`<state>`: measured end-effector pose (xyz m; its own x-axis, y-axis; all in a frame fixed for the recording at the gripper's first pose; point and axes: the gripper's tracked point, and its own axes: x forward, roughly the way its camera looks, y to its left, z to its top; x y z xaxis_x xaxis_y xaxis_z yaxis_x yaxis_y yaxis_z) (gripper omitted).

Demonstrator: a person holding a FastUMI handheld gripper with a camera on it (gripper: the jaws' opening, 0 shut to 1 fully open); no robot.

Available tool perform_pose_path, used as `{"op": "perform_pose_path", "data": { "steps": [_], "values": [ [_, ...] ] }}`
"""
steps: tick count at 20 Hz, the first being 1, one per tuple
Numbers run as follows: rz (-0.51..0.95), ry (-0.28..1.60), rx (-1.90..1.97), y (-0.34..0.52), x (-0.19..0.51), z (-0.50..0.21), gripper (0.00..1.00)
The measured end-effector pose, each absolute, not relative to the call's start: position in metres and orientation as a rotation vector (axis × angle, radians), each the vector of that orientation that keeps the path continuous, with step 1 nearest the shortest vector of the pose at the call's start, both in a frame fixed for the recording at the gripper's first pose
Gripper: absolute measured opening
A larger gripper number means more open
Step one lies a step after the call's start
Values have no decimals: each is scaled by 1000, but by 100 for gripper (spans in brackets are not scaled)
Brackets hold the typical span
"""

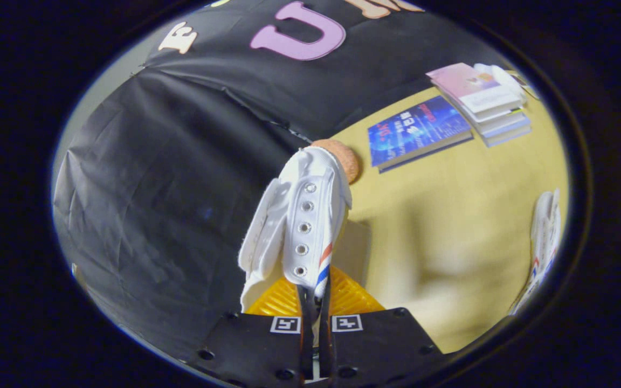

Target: Open the storage box then place both shoes into the box .Put the left shoe in first, then the right shoe, with the right side of both shoes facing outward in a uniform manner.

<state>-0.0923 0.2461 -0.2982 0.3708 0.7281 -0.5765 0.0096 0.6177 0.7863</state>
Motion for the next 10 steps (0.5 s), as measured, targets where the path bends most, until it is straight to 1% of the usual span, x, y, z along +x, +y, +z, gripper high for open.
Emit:
{"op": "perform_pose_path", "data": {
  "steps": [2, 5, 10],
  "values": [
    [572, 1129, 819, 278, -90, -294, 7],
    [626, 1191, 840, 321, -104, -284, 7],
    [659, 1348, 846, 382, -130, -304, 7]
  ]
}}
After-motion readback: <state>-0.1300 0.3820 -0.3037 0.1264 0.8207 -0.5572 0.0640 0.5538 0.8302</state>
